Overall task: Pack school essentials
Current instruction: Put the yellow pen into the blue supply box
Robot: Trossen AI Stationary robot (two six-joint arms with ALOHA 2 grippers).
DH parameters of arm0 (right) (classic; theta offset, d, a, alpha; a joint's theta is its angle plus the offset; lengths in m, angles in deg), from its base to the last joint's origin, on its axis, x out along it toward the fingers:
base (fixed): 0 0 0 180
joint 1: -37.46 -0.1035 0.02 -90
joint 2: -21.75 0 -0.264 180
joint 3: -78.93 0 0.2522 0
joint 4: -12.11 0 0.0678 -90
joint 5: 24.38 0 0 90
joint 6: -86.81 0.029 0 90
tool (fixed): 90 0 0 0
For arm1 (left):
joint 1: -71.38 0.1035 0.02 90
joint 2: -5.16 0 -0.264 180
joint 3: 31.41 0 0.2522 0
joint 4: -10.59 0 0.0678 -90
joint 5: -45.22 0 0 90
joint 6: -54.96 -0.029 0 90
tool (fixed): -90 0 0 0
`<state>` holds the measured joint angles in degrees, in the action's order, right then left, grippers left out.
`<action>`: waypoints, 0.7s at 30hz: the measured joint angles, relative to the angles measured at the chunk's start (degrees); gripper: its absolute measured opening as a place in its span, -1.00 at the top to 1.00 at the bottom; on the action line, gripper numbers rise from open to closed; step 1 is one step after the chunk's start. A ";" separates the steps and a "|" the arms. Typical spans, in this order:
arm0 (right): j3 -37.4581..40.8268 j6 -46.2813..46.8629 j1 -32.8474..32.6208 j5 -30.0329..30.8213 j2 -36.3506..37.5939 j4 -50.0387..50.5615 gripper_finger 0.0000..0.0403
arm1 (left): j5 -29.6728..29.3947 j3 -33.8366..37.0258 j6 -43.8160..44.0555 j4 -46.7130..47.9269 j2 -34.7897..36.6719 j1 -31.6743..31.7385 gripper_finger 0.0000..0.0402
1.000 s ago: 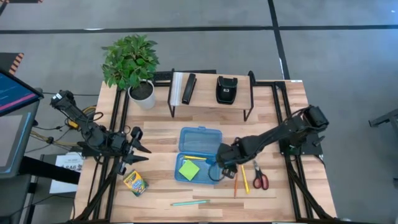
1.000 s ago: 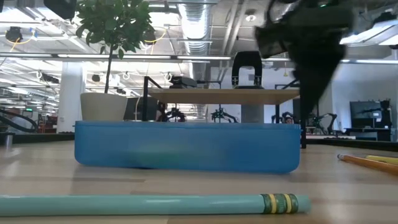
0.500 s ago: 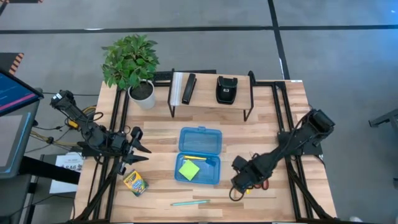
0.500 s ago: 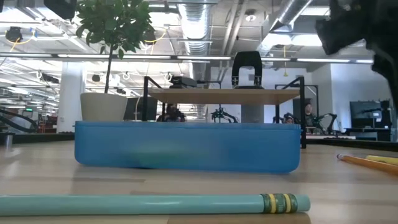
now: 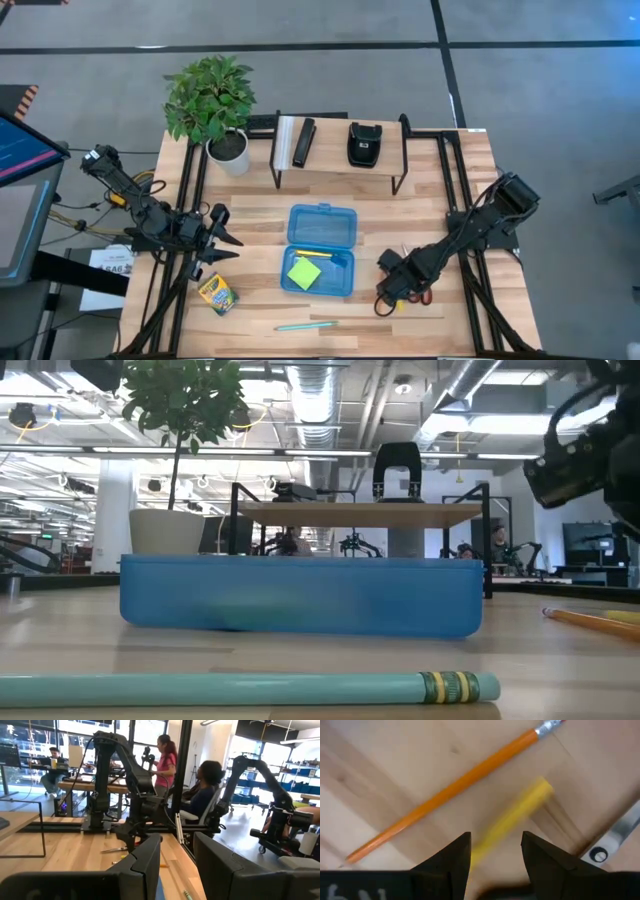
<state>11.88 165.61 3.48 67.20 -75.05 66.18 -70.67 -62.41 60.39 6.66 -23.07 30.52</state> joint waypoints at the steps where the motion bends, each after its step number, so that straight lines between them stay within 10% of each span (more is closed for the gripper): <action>1: 0.46 0.28 0.00 0.00 0.00 -0.31 0.07 | 0.00 0.00 0.00 0.00 -0.02 0.02 0.47; 21: 1.26 -2.65 1.41 0.52 6.46 -2.75 0.93 | -0.31 0.00 -0.08 0.04 -0.02 0.02 0.47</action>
<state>13.15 162.96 4.89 67.72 -68.59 63.43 -70.98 -62.41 60.31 6.70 -23.09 30.54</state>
